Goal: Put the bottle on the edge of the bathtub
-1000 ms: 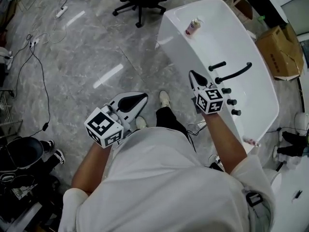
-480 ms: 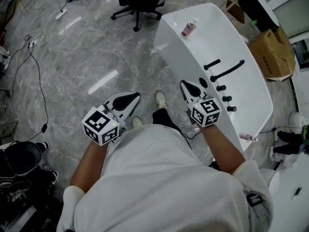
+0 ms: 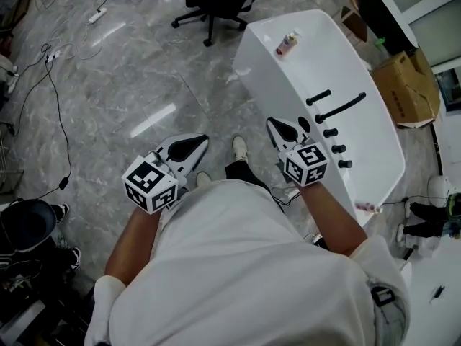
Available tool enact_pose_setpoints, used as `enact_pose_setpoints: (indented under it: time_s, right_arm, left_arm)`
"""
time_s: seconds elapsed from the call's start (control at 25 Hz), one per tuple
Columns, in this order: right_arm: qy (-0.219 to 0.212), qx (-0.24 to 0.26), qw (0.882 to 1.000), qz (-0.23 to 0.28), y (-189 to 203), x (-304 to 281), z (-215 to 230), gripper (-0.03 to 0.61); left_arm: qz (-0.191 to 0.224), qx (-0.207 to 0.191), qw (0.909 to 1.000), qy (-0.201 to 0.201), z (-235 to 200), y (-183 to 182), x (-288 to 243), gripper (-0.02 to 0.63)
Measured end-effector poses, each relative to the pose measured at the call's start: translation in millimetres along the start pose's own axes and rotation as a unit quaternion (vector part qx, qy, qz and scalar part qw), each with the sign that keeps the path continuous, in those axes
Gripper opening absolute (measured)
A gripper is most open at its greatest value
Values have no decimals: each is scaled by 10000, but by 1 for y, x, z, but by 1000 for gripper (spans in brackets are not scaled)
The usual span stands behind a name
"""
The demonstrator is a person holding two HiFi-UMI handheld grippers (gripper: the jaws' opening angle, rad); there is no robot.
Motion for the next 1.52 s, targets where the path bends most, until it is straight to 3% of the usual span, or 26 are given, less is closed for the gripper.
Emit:
enact_pose_setpoints:
  time_s: [0.84, 1.52]
  right_arm:
    - [-261, 73, 9994, 207, -15, -7, -13, 6]
    - [-117, 153, 9998, 88, -21, -14, 38, 6]
  left_arm:
    - [-116, 73, 9999, -43, -4, 4, -5, 18]
    - [-236, 93, 9994, 232, -16, -14, -62, 18]
Point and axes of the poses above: the fingertips, and each gripper's own axes: x backward along the fingers, z to its right, y out of its underside, the point moved 1 cm from there along x, backward along the fingers
